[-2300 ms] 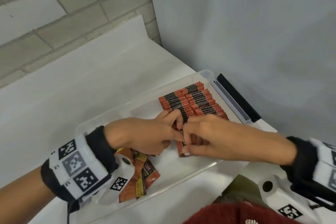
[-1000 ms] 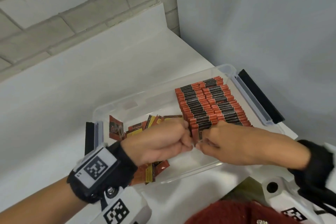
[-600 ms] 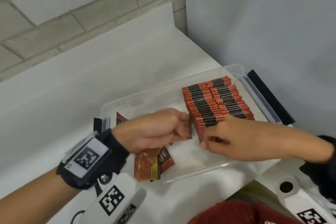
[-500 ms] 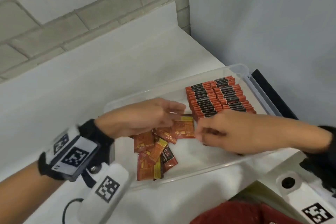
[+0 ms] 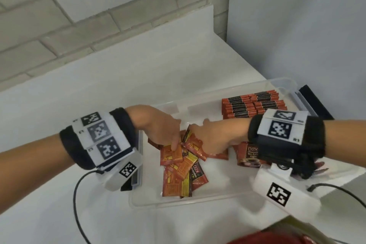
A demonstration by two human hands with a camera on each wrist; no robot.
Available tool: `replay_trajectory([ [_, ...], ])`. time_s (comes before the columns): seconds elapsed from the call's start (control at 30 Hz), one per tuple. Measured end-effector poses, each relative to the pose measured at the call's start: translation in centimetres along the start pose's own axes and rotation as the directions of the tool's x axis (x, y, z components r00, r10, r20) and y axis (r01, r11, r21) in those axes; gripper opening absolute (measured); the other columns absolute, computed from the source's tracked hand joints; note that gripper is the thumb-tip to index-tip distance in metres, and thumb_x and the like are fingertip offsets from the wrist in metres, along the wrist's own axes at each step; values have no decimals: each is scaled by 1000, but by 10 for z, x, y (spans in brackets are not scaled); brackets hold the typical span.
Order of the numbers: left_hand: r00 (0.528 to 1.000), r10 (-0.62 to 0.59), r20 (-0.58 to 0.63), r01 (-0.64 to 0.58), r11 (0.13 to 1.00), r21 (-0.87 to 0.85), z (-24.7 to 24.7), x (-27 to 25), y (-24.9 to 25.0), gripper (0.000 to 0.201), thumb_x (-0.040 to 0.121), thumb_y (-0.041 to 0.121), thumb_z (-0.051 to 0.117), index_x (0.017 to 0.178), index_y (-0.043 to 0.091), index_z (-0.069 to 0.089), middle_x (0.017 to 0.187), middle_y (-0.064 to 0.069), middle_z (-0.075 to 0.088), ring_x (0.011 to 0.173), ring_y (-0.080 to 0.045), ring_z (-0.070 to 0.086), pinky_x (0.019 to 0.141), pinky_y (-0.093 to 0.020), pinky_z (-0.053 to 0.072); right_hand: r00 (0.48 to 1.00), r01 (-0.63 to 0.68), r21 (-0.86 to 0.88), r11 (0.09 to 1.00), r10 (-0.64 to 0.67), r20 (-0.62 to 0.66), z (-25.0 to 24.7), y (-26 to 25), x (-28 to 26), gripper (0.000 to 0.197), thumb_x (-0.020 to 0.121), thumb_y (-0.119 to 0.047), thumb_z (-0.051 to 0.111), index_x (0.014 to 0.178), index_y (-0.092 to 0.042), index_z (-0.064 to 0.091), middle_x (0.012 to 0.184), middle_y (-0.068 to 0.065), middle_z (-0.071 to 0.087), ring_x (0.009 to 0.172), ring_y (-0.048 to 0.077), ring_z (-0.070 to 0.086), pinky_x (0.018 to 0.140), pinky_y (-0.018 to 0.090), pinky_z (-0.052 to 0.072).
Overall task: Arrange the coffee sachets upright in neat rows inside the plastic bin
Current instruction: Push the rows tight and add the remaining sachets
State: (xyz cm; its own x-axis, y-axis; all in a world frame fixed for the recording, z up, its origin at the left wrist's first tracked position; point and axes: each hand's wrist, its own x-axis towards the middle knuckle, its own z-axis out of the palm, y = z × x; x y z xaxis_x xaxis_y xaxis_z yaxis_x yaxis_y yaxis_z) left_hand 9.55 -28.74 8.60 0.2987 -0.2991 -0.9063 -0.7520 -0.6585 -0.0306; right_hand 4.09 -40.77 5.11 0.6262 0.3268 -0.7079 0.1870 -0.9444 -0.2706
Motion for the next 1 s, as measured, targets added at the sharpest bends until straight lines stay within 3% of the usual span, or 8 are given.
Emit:
replay_trajectory([
  [0.13,990,27,139,-36,997,61,6,13,1,53,97,0,31,138,28,51,157,-4,22,137,-26,31,111,-30,28,999,-49,3,999,49,21,5,-3,6,95,90,-6,62,152,-15,-8,142,20,28,75,24,57,54,24,46],
  [0.27,989,46,143,-62,992,106,7,14,0,51,98,2,34,139,29,50,152,-4,24,136,-26,30,112,-32,30,996,-61,-21,998,62,59,5,-6,6,116,81,-8,75,151,-17,-17,152,20,10,70,22,60,56,24,50],
  [0.33,992,55,110,-68,990,121,5,12,-1,53,98,2,35,138,33,50,147,-3,23,132,-26,33,111,-32,32,995,-47,-20,999,49,88,6,-8,6,116,77,-13,79,153,-14,-9,147,17,21,74,23,60,55,23,50],
  [0.47,993,78,83,-84,994,71,7,10,-4,56,96,0,33,137,33,50,150,0,28,133,-22,36,106,-26,32,988,60,-157,986,-37,149,3,-13,-2,92,81,-25,77,149,-4,19,134,11,48,97,21,53,73,26,47],
  [0.57,985,146,94,-144,989,-22,10,10,-5,52,97,-1,33,134,27,55,149,4,38,132,-19,39,105,-25,34,978,145,-245,958,-101,183,3,-14,-10,66,86,-32,70,141,-7,43,134,6,53,98,19,49,70,18,37],
  [0.73,952,283,118,-268,955,-131,17,8,-7,45,95,0,38,127,20,63,139,3,50,123,-15,45,99,-23,39,967,208,-262,942,-158,199,7,-12,-10,45,90,-31,65,127,-7,54,119,7,57,90,15,46,57,17,33],
  [0.87,940,327,102,-302,932,-199,15,4,-8,35,95,5,48,123,17,65,122,0,57,103,-5,49,79,0,34,963,240,-172,955,-212,166,1,-8,-14,26,89,-30,66,99,-12,50,92,-2,52,68,8,43,53,19,30],
  [1.0,935,343,-95,-350,840,-415,6,-13,-23,20,91,13,62,104,22,74,111,1,62,104,-17,61,90,-27,50,975,210,131,969,-218,47,-12,8,-24,21,87,-31,69,93,-19,53,85,-9,56,72,5,48,60,23,34],
])
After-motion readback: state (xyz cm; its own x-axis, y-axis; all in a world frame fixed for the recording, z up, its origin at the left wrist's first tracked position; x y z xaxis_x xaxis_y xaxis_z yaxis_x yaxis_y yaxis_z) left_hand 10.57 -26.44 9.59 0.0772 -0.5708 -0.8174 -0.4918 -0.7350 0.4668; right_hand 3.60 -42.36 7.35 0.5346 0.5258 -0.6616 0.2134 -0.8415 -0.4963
